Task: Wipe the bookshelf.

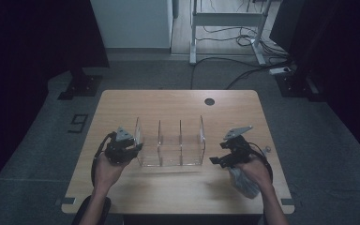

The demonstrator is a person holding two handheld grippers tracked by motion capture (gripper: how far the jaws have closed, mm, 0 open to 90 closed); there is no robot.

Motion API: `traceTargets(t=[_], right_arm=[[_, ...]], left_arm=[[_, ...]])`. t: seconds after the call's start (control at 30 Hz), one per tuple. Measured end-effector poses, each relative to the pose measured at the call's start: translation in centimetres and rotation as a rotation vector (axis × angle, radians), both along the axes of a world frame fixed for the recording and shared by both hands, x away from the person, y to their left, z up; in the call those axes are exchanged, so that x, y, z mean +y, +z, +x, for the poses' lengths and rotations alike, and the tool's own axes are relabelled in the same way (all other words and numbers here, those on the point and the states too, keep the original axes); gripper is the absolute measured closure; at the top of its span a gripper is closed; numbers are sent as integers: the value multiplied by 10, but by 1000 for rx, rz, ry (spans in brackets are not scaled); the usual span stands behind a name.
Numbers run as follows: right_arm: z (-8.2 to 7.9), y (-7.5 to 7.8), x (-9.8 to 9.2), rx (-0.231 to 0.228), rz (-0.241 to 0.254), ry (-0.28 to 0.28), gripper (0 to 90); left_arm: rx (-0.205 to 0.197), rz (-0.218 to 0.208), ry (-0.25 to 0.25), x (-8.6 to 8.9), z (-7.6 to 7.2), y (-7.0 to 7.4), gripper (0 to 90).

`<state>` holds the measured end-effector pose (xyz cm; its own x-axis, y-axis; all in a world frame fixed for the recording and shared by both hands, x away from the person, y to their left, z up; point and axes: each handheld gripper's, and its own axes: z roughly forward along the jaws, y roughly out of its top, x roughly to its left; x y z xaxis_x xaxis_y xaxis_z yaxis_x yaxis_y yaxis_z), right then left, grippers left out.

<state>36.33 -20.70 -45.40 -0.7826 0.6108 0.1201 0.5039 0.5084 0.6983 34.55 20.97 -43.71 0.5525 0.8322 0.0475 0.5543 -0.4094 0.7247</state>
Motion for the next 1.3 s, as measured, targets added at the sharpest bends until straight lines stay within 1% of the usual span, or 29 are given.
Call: traceTargets(t=[0.13, 0.2, 0.27, 0.4, 0.5, 0.57, 0.67, 0.77, 0.83, 0.9, 0.97, 1.03, 1.13, 1.2, 1.3], right_arm=[[-3, 5, -17, -20, -22, -66, 169], [-5, 5, -24, -22, -38, -89, 169], [-7, 5, -30, -26, -54, -120, 169], [-10, 2, -46, -6, -40, -187, 170], [-13, -3, -56, 8, -43, -215, 180], [-15, -8, -61, 22, -36, -235, 186], [-17, -15, -67, 35, -58, -251, 187], [-18, -23, -71, 49, -100, -270, 189], [-18, -29, -72, 70, -125, -276, 177], [-17, -35, -74, 84, -138, -274, 175], [-16, -42, -75, 107, -150, -268, 164], [-13, -50, -76, 132, -171, -270, 157], [-10, -59, -76, 161, -192, -274, 160], [-9, -63, -75, 170, -200, -280, 178], [-8, -67, -72, 167, -231, -288, 217]], left_arm=[[-4, -2, 8, 4, 3, -1, 670], [-10, -13, 2, 6, 5, -2, 681], [-12, -33, -2, 9, 5, -3, 686], [-14, -41, -7, 11, 7, -4, 708], [-16, -34, -19, 12, 8, -4, 727], [-17, -40, -20, 13, 10, -5, 741], [-19, -53, -25, 14, 11, -6, 757], [-23, -41, -27, 14, 12, -5, 768], [-26, -39, -24, 15, 12, -6, 777], [-29, -41, -20, 16, 13, -6, 787], [-31, -39, -14, 17, 14, -6, 797], [-34, -44, -9, 18, 15, -7, 808], [-35, -41, -10, 20, 16, -7, 818], [-38, -41, -7, 20, 16, -7, 825], [-39, -41, -10, 22, 17, -7, 829]])
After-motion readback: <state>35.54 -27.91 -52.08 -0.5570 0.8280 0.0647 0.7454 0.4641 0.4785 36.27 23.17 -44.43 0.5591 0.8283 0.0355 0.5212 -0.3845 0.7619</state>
